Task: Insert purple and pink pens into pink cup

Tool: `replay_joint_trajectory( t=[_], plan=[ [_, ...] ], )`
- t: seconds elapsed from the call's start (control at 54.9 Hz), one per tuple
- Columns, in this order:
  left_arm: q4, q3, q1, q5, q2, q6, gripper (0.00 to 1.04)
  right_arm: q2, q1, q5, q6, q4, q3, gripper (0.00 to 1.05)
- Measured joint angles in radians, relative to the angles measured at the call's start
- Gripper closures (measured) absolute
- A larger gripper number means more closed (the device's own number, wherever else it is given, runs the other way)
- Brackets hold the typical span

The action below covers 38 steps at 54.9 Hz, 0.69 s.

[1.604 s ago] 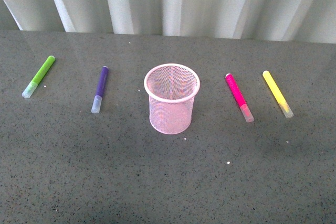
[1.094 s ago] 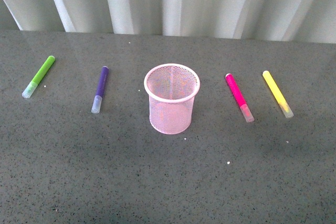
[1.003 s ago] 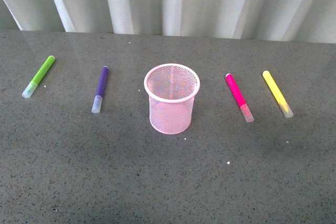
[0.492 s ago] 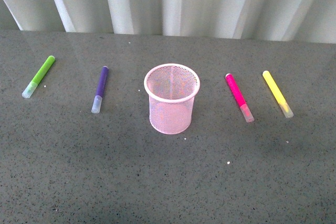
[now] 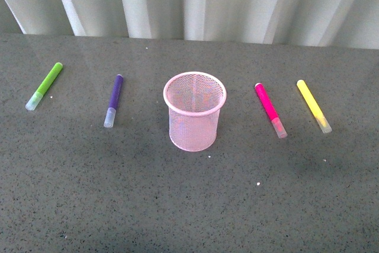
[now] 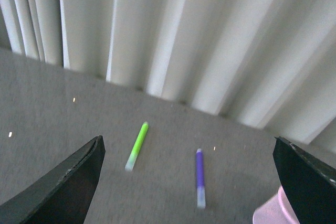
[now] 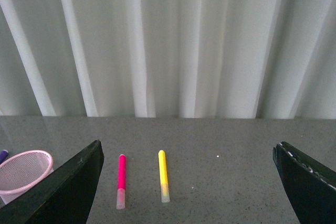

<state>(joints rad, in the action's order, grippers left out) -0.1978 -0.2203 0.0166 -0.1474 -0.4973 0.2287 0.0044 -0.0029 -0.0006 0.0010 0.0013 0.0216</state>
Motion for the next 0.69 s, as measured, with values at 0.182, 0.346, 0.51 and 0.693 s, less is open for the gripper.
replay_joint_trajectory(
  t=[0.182, 0.346, 0.51, 0.693],
  plan=[
    [-0.186, -0.237, 0.044, 0.067, -0.434, -0.057, 0.07, 0.000, 0.000, 0.000, 0.000, 0.000, 0.000, 0.07],
    [-0.074, -0.504, 0.124, 0.145, -0.868, -0.092, 0.07, 0.000, 0.000, 0.000, 0.000, 0.000, 0.000, 0.07],
    [0.126, -0.761, 0.165, 0.146, -1.287, -0.157, 0.07, 0.000, 0.000, 0.000, 0.000, 0.000, 0.000, 0.07],
    [0.185, -0.890, 0.156, 0.119, -1.480, -0.190, 0.07, 0.000, 0.000, 0.000, 0.000, 0.000, 0.000, 0.07]
  ],
)
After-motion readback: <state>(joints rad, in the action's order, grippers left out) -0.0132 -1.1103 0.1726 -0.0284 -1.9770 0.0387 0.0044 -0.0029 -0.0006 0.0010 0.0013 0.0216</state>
